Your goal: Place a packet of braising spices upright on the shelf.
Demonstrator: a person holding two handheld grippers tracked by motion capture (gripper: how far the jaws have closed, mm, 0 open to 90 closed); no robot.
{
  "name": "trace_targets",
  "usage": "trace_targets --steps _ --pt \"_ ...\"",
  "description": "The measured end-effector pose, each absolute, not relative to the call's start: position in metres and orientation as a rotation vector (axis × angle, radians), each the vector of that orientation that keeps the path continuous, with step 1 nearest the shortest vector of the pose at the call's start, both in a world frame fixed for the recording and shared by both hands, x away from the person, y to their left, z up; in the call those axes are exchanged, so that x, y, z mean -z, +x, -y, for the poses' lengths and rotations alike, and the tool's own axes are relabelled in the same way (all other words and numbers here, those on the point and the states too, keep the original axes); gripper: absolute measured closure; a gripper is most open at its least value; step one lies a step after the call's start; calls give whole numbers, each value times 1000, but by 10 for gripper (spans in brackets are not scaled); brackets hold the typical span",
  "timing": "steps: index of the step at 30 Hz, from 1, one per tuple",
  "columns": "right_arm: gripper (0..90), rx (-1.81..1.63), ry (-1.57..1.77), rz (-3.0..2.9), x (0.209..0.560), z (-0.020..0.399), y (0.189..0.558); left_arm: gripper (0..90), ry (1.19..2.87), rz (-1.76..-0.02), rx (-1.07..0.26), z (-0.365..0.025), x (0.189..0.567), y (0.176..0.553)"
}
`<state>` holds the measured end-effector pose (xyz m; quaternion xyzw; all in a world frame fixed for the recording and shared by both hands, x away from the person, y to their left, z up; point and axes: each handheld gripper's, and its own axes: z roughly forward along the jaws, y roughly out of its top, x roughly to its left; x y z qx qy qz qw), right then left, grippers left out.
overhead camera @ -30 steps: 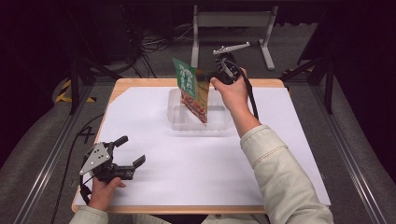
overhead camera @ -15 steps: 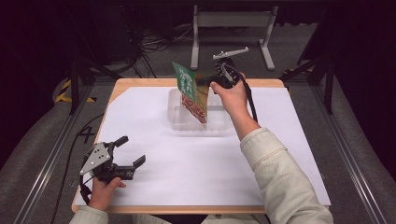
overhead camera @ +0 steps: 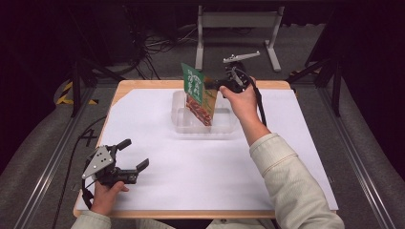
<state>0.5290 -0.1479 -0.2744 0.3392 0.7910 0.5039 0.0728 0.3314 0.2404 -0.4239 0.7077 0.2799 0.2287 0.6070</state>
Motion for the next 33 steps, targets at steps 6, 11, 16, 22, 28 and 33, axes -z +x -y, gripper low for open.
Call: trace_targets --steps 6,11,16,22,28,33 --pt "688 -1565 1000 -2367 271 150 527 53 1637 -647 -528 -240 424 332" --pt "514 -1620 944 -2350 266 152 524 53 1640 -647 -527 -240 424 332" --pt "419 -1629 885 -2334 260 152 517 53 1643 -646 -526 -239 424 332" --pt "362 -1632 813 -2305 250 159 502 53 1639 -642 -526 -240 424 331" --pt "355 -1657 754 -2288 243 170 485 52 1639 -642 -525 -240 424 333" --pt "355 -1677 719 -2262 237 189 466 53 1637 -637 -524 -238 423 333"
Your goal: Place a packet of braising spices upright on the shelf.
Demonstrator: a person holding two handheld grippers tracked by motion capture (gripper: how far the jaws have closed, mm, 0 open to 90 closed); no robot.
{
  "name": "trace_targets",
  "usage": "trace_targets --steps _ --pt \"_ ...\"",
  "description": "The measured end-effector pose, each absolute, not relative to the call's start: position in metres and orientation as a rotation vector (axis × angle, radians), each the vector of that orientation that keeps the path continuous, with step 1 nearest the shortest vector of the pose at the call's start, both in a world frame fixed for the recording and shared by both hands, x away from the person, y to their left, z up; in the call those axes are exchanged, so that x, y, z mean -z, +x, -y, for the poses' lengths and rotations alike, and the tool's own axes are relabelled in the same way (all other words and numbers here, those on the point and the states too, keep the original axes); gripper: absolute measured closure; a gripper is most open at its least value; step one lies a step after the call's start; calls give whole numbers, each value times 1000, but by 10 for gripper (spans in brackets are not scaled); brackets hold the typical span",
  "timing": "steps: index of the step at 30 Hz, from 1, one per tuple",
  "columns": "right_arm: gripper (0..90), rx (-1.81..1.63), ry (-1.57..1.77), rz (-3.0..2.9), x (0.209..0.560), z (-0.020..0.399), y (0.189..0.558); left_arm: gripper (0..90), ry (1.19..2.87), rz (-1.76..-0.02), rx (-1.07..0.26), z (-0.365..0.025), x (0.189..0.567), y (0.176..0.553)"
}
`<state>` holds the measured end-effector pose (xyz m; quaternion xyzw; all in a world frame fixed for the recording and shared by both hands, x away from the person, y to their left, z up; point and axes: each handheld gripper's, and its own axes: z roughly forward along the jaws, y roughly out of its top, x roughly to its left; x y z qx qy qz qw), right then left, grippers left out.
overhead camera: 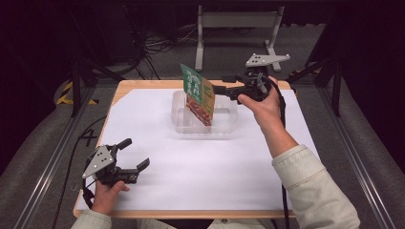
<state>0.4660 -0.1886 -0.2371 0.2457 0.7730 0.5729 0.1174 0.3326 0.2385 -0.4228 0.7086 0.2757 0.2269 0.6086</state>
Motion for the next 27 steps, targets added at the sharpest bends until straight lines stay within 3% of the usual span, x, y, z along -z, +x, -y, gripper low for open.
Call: trace_targets --steps 9,16,27 --pt "340 -1673 713 -2232 231 218 441 52 1644 -630 -521 -236 423 335" --pt "234 -1642 697 -2247 229 235 425 52 1643 -628 -517 -235 423 336" --pt "189 -1614 627 -2231 240 259 402 52 1620 -636 -524 -240 421 335"
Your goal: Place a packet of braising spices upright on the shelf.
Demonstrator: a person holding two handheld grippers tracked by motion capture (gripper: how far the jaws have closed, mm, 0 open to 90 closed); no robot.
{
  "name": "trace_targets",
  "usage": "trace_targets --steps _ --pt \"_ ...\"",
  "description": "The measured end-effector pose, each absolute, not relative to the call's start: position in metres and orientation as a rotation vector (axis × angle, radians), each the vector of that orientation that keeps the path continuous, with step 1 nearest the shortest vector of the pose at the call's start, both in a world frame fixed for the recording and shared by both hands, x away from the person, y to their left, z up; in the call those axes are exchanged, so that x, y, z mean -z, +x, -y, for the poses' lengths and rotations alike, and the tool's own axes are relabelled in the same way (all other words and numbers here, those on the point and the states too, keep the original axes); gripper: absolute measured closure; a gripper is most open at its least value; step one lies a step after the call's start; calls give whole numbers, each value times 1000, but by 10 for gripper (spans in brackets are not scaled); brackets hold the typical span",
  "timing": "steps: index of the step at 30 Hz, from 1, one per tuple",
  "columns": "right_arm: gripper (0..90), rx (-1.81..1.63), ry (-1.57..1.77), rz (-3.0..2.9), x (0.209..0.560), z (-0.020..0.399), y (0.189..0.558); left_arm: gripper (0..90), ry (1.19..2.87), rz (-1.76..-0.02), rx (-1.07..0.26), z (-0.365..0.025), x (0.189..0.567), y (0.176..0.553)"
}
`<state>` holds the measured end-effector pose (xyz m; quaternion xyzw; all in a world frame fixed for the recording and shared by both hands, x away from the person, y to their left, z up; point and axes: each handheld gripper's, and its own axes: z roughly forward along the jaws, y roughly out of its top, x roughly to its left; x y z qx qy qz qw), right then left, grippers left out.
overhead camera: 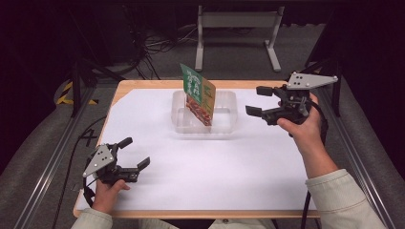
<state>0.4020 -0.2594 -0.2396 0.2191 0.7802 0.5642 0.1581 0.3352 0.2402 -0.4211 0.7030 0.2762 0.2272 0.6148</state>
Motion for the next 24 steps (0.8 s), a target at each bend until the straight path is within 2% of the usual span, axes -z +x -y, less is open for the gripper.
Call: trace_targets --steps 15,24 --pt "188 -1571 612 -2169 265 282 373 51 1625 -618 -503 -240 421 333" --pt "189 -1563 679 -2119 295 296 359 51 1621 -614 -504 -241 420 332"
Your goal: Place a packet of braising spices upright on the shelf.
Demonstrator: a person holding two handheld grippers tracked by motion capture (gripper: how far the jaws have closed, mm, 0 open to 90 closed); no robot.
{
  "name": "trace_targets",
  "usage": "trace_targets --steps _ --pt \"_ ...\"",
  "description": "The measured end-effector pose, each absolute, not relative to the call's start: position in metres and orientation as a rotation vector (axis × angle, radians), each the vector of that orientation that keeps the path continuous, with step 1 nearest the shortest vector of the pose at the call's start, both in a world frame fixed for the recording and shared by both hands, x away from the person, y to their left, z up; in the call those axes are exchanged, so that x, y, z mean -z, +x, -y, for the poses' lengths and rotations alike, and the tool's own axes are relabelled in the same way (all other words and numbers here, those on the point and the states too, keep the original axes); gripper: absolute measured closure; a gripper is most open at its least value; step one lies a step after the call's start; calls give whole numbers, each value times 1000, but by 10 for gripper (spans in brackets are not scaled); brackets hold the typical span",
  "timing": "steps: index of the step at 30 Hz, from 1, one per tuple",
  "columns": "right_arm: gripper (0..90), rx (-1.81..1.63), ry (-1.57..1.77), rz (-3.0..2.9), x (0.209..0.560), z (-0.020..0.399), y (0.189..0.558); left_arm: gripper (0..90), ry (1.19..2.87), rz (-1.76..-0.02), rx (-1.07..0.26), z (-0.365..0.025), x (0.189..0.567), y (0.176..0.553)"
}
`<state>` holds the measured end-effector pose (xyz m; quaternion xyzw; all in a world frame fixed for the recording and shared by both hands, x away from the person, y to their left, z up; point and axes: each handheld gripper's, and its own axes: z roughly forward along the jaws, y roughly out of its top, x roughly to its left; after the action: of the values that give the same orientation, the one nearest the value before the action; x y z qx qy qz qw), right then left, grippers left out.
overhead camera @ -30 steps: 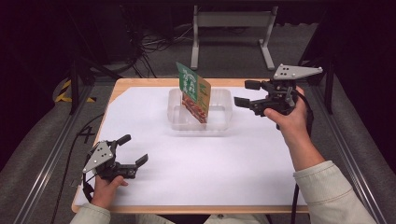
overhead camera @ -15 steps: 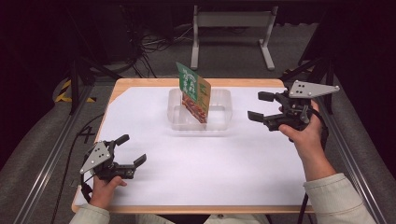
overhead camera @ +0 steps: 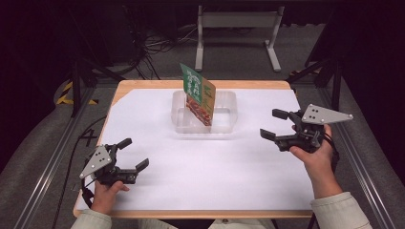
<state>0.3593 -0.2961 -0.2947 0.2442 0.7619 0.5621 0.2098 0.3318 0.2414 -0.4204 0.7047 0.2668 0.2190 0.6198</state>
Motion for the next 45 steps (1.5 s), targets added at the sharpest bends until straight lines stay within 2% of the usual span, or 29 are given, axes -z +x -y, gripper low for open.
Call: trace_targets --steps 19,45 --pt "185 -1519 799 -2146 355 320 347 49 1621 -635 -518 -247 421 324" --pt "212 -1429 919 -2175 423 318 348 46 1632 -638 -511 -245 425 328"
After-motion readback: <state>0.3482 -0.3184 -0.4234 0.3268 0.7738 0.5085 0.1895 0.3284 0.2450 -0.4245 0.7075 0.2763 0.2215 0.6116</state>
